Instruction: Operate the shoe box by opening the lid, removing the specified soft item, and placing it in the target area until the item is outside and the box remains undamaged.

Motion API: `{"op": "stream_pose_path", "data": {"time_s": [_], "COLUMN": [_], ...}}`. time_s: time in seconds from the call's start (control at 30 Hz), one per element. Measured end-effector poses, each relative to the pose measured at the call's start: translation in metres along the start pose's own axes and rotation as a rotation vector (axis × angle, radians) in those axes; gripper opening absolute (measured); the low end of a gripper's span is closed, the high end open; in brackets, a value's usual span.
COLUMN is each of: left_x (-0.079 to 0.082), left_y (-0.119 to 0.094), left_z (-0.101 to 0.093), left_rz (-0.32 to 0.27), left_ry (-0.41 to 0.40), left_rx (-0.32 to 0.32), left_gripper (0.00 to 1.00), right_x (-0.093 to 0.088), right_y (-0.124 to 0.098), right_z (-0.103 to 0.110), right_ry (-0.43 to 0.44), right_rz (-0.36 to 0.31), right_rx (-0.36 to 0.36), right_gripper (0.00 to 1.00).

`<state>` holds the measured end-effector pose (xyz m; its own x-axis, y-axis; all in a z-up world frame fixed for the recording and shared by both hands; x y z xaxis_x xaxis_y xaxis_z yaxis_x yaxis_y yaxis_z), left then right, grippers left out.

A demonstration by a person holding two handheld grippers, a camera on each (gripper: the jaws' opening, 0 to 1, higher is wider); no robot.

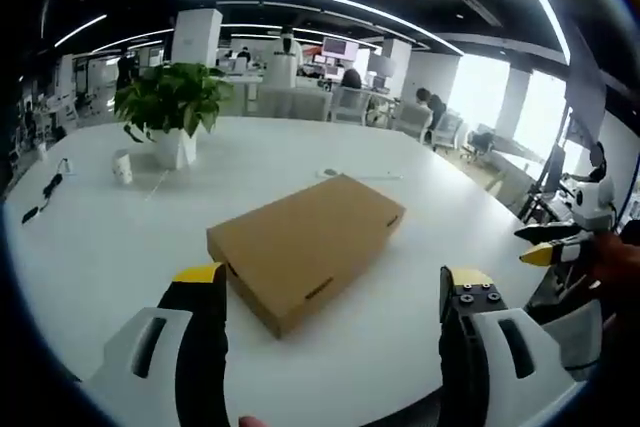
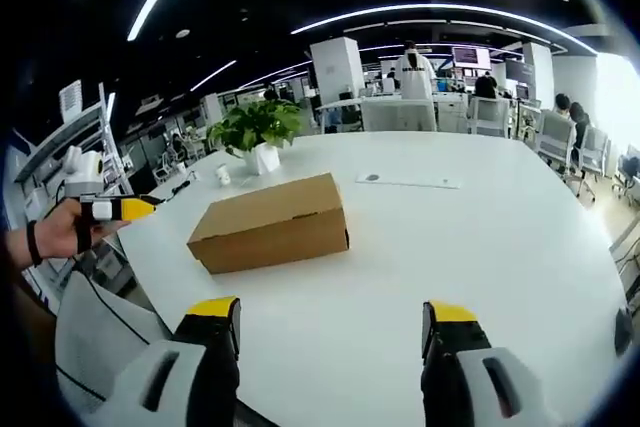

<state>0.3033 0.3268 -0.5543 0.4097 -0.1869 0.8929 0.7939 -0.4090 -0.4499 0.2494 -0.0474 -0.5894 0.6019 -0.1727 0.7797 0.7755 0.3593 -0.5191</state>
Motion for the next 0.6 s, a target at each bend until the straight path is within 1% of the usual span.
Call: {"op": "stream_pose_path", "data": {"time_s": [0.37,0.6], "left_x": [-0.002,-0.004], "left_y": [0.0009,-0.0001], "left_z": [-0.0016,-0.0012], "left_rz": [0.003,0.005], "left_ry": [-0.012,-0.019], "left_rx": [-0.004,-0.001], "left_gripper": [0.87,0.87], "right_x": [-0.0031,-0.0017], "right_y": [0.0004,0.0022], "right_z": [0.0019,0.0031], "right_ry": [0.008,0.006], "right_rz": [0.011,0.011], "right_rx": [0.0,0.004], "right_gripper": [0.73,0.73]}}
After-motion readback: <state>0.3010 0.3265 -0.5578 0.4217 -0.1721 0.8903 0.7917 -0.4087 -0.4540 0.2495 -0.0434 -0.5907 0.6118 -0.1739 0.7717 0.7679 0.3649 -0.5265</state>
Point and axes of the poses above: the point that each gripper's makers call its tool centre point, and the gripper's own axes: y roughly forward along the fingers, z roughly to its left, x roughly out of its top, the point moved 10 cm from there along -y, roughly backward along the fingers, and after that the axes turned 11 degrees about y, right-handed, at the moved point
